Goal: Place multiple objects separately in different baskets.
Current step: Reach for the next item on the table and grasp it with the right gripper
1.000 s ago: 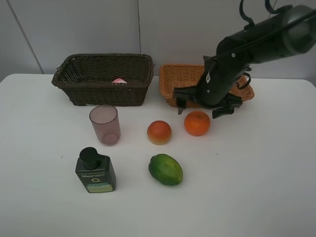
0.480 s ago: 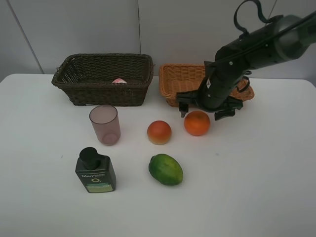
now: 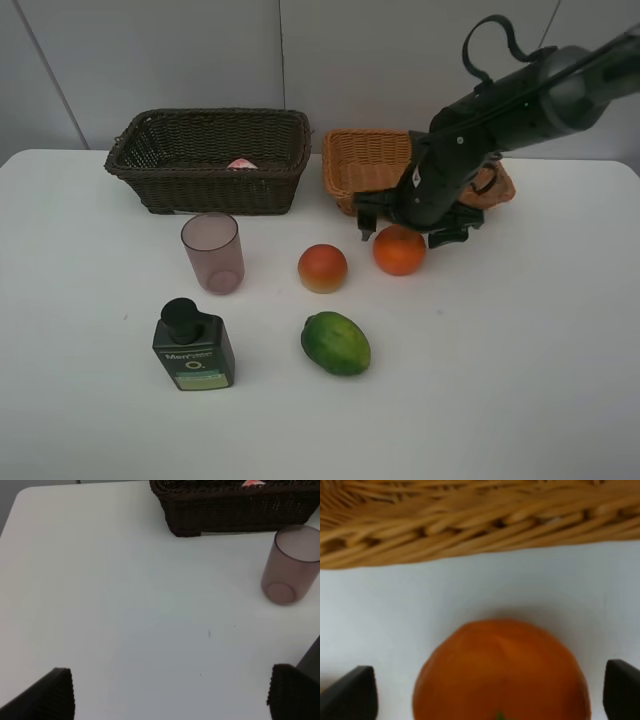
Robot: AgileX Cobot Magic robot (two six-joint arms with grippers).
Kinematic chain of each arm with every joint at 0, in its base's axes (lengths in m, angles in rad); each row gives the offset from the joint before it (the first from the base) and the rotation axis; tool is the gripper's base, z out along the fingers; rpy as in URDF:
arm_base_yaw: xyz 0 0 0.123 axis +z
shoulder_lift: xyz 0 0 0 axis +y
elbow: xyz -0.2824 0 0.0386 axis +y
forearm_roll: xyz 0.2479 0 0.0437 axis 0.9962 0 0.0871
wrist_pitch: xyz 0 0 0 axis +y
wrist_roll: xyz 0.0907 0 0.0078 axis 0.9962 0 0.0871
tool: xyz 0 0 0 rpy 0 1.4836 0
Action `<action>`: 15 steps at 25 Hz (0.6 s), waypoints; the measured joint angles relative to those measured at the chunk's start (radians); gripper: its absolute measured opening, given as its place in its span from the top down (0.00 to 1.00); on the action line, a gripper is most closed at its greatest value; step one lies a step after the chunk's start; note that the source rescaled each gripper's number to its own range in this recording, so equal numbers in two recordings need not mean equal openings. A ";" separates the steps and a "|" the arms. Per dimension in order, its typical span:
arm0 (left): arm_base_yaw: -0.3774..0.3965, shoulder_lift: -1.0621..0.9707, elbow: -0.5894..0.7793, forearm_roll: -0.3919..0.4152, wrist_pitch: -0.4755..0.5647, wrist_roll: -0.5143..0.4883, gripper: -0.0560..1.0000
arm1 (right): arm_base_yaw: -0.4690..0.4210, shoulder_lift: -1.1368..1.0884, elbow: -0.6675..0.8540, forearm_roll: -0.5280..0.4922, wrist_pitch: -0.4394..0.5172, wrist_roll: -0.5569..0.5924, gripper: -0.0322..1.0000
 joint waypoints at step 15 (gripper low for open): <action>0.000 0.000 0.000 0.000 0.000 0.000 0.00 | 0.000 0.055 0.000 -0.002 -0.033 0.007 0.07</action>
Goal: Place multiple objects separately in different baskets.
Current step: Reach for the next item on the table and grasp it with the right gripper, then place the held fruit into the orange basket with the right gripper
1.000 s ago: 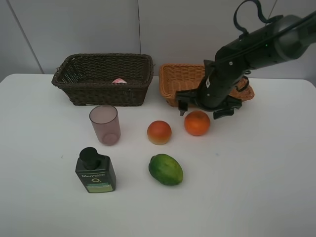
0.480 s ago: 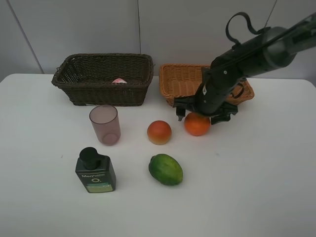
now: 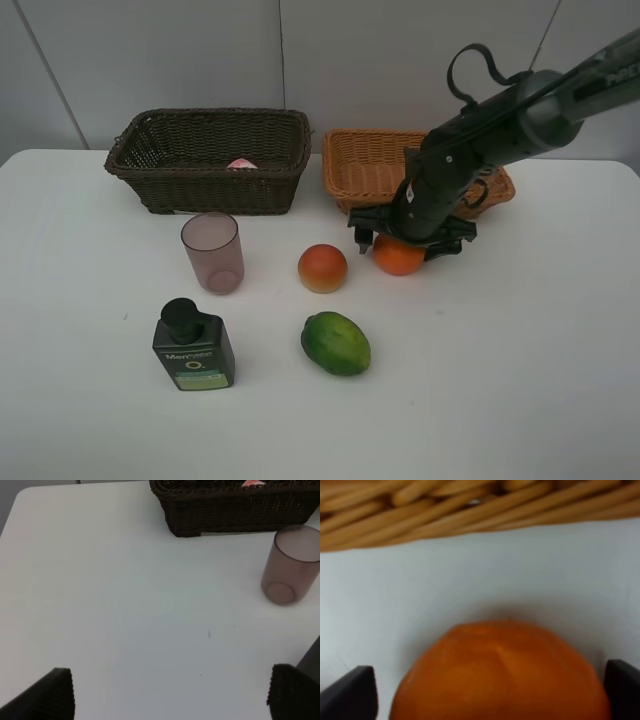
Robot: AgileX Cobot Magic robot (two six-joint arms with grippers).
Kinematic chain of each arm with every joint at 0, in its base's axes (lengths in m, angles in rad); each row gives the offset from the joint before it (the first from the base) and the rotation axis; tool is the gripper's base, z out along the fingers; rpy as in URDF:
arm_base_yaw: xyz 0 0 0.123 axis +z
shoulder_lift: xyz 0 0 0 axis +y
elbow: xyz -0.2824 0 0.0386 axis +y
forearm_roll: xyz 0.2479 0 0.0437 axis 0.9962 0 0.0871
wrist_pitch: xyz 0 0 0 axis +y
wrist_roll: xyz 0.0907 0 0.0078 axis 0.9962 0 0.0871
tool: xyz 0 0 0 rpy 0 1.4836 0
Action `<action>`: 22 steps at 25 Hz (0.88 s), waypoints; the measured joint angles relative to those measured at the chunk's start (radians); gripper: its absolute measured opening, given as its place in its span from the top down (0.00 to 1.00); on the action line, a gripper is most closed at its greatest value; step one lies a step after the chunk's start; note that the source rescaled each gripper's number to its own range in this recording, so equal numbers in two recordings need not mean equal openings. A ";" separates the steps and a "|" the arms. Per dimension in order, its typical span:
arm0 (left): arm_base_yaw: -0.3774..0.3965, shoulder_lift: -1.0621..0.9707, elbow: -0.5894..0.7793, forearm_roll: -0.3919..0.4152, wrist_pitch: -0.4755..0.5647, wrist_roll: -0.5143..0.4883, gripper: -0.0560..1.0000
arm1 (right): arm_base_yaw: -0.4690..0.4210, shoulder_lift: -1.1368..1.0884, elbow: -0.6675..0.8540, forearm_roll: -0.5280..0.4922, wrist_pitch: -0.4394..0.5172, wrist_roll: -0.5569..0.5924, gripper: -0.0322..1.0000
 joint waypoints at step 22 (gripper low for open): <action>0.000 0.000 0.000 0.000 0.000 0.000 0.00 | 0.000 -0.023 0.000 0.007 0.044 -0.044 0.34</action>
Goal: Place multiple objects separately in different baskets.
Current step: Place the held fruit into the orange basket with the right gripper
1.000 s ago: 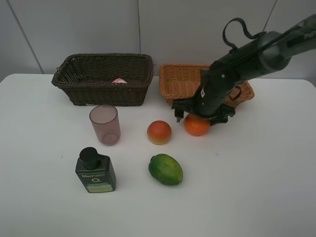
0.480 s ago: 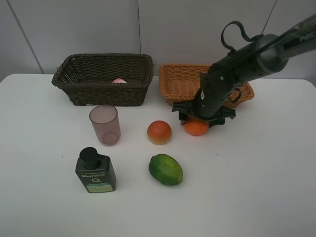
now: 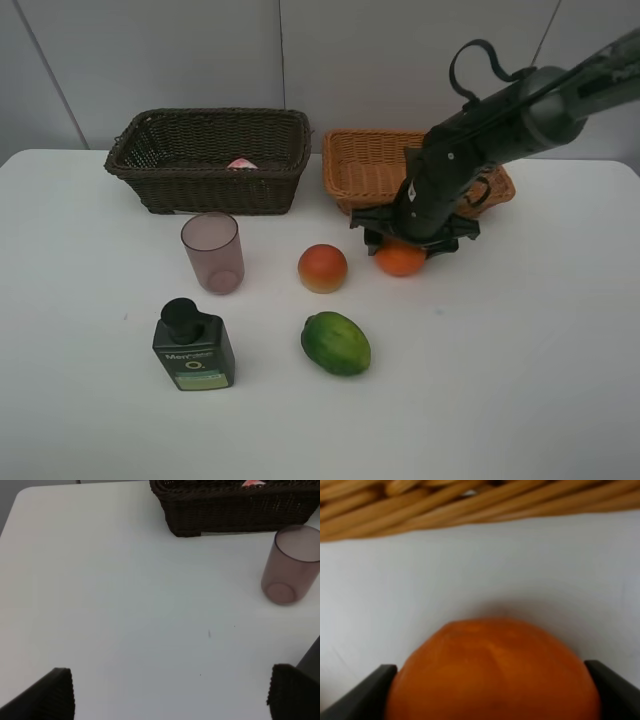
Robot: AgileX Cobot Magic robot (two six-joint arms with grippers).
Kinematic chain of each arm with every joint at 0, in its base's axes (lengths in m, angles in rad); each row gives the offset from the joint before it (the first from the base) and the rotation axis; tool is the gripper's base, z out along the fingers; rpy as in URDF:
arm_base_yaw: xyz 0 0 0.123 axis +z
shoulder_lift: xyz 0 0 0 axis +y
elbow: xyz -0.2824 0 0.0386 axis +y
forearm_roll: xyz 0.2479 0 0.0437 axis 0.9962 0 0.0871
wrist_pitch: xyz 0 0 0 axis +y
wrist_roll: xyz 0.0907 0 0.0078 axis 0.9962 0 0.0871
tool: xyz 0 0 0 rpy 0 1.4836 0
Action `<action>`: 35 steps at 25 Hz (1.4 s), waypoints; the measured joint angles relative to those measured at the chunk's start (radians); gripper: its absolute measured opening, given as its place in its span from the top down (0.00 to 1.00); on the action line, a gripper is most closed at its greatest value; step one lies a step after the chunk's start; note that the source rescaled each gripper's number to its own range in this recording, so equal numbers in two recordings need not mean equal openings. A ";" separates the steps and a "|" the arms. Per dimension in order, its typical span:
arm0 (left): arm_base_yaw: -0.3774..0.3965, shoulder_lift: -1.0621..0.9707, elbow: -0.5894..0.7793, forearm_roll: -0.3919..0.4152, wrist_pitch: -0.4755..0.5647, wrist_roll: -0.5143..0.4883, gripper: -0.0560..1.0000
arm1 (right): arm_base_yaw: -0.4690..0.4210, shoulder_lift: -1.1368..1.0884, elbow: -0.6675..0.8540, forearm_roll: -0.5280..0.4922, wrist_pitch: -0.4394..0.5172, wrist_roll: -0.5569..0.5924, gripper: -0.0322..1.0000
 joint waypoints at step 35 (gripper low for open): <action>0.000 0.000 0.000 0.000 -0.001 0.000 0.00 | -0.165 0.268 -0.698 0.092 0.328 -0.506 0.34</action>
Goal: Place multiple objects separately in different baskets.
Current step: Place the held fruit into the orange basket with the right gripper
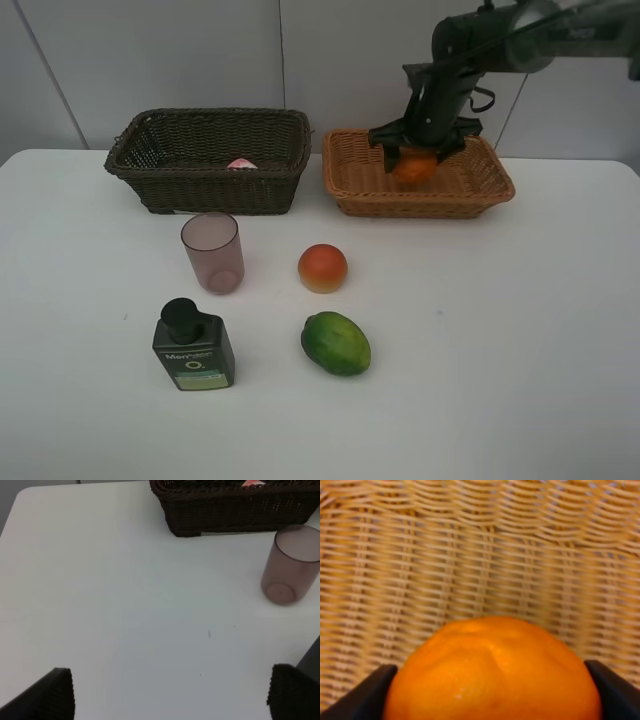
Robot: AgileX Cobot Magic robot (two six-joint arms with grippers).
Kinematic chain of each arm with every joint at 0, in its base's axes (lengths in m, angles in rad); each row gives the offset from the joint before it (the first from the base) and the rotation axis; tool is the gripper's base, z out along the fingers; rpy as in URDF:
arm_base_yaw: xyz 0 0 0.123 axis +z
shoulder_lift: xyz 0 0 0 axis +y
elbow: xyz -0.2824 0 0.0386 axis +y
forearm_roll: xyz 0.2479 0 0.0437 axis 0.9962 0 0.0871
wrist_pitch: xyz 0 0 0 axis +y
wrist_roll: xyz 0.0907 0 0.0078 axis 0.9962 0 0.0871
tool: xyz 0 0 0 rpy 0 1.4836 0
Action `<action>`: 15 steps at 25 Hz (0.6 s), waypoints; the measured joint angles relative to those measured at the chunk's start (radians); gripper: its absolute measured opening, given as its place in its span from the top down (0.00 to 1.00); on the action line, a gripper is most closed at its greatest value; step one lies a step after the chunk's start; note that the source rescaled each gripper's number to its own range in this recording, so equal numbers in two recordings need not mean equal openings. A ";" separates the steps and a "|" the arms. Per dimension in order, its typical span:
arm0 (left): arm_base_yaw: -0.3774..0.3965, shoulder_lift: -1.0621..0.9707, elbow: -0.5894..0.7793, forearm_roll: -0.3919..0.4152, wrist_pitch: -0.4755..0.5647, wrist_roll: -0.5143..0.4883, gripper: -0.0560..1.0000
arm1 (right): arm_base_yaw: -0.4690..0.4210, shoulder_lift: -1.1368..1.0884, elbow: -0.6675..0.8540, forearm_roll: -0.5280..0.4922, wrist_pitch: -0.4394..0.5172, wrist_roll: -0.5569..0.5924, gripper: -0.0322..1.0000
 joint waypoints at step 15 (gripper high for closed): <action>0.000 0.000 0.000 0.000 0.000 0.000 0.00 | 0.001 0.001 -0.001 -0.026 -0.012 0.000 0.02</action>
